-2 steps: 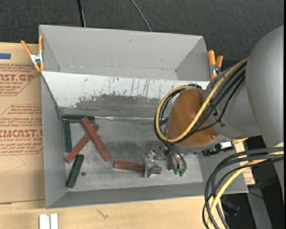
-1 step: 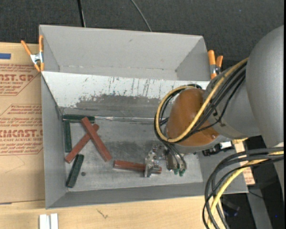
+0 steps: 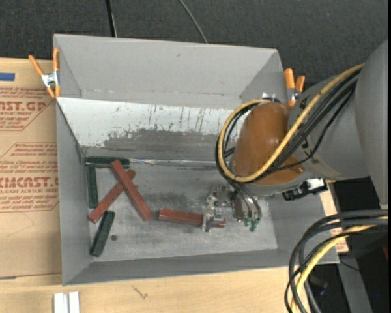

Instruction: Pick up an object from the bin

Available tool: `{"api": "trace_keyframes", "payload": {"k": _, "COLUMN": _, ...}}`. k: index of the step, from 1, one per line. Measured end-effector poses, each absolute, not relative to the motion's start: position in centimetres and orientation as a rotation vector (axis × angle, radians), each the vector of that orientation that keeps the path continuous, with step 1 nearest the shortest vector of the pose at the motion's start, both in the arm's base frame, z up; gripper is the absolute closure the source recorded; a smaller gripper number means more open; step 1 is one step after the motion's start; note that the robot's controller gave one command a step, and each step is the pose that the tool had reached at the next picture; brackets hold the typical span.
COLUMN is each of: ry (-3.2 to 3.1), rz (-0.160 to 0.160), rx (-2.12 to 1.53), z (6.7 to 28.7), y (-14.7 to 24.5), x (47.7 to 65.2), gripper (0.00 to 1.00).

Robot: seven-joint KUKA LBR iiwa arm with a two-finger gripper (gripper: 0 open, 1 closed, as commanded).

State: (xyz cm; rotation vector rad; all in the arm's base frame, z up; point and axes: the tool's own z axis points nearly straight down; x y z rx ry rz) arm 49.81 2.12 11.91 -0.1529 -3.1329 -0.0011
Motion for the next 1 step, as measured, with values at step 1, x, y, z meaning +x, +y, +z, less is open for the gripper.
{"api": "trace_keyframes", "payload": {"k": 1, "ry": -3.142, "rz": 0.0, "rx": -0.104, "z": 25.27, "y": 2.01, "x": 49.95, "gripper": 1.0}}
